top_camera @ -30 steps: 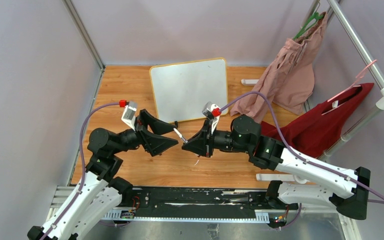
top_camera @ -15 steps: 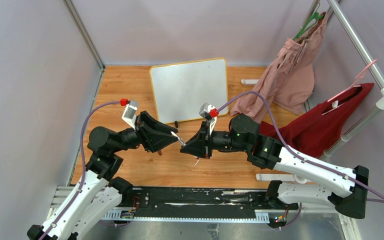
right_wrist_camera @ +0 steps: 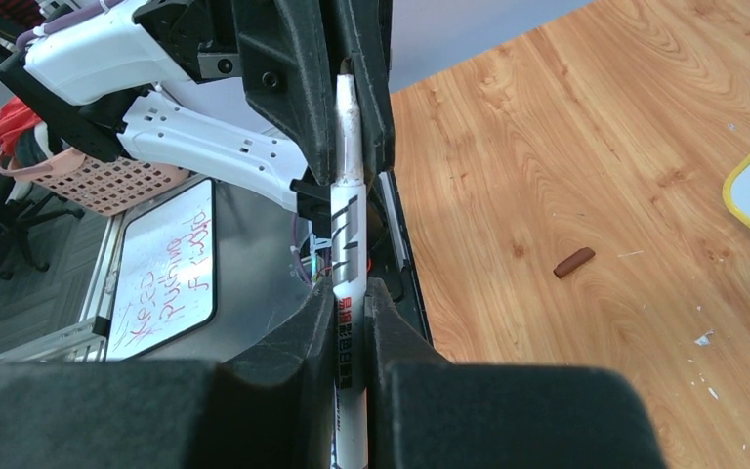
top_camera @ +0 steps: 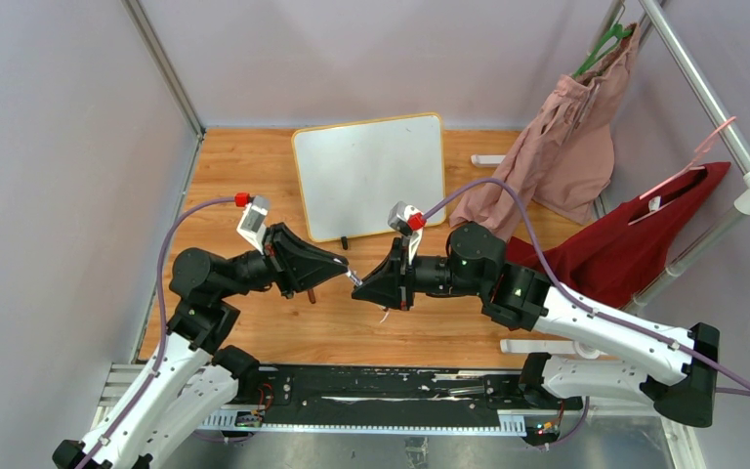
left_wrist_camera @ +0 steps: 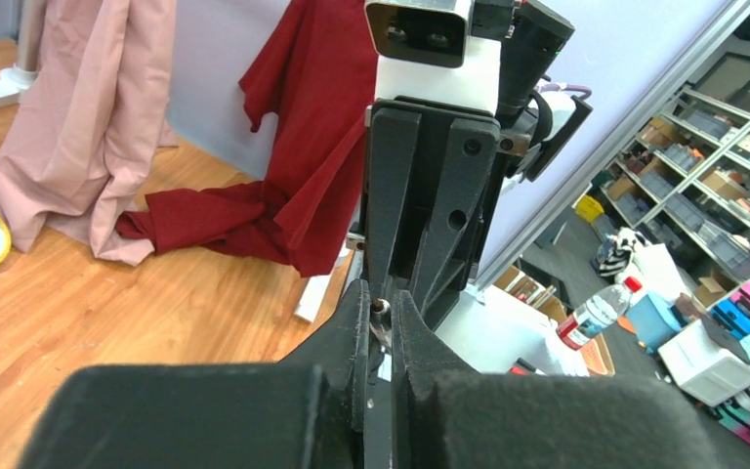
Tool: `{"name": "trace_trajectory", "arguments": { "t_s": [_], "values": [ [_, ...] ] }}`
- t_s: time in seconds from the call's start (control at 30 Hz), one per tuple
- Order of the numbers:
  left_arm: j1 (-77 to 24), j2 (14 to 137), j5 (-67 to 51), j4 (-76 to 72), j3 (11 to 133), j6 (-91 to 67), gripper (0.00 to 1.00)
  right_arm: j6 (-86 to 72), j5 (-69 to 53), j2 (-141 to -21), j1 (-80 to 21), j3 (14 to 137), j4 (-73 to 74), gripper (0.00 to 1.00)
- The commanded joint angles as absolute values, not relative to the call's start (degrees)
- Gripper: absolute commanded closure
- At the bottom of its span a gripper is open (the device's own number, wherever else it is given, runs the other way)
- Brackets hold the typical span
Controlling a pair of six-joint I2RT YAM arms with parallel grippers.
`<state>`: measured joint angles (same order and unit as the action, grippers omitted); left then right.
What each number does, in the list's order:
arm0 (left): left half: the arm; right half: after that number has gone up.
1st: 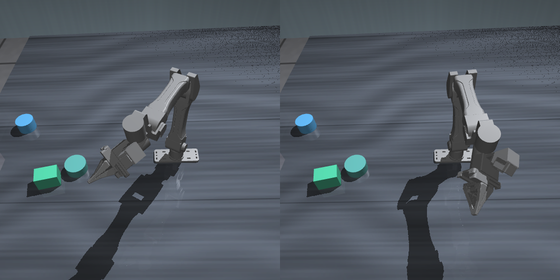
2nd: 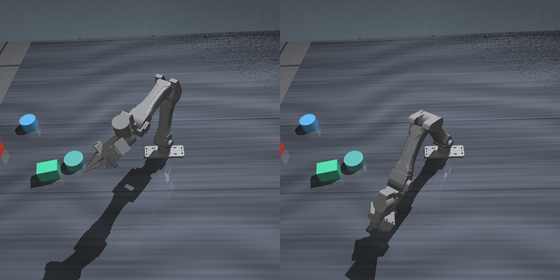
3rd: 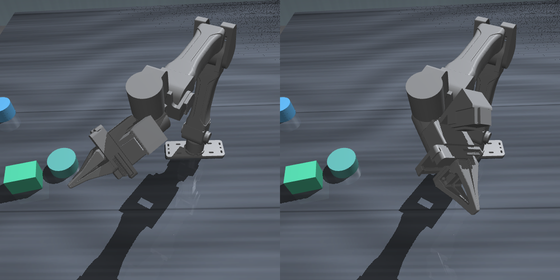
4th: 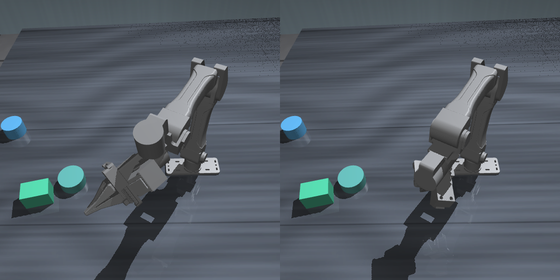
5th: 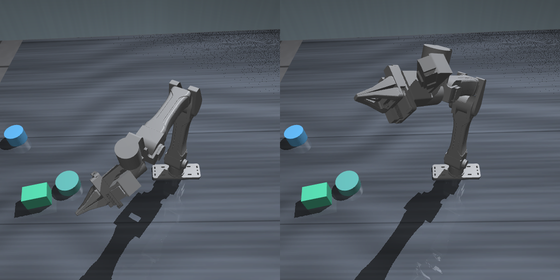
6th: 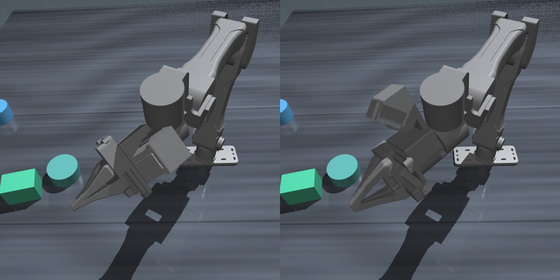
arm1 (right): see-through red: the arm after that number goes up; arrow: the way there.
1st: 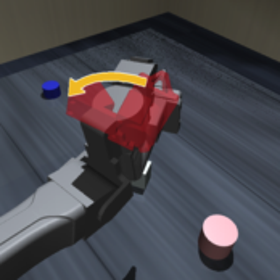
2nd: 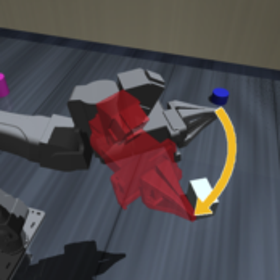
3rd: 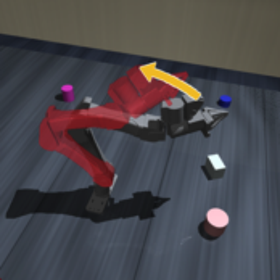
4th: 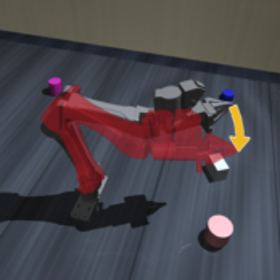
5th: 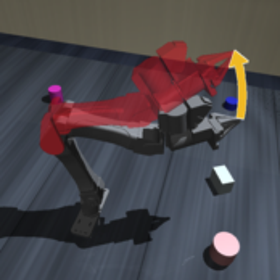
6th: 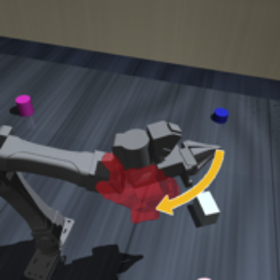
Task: Write a sentence on the whiteboard
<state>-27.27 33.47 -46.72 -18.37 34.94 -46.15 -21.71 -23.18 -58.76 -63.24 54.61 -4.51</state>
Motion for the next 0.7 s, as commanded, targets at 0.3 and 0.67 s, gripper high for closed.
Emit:
{"name": "trace_trajectory", "arguments": {
  "t_s": [0.3,0.67],
  "values": [
    [-27.86,30.22,-39.43,-19.91,36.74,-47.33,1.0,-23.8,-24.25,-57.22,-63.04,56.38,-7.37,0.32],
    [-27.86,27.83,-17.91,-27.97,36.45,-56.47,1.0,-28.23,-11.23,-53.13,-62.95,52.52,-26.64,0.13]
  ]
}}
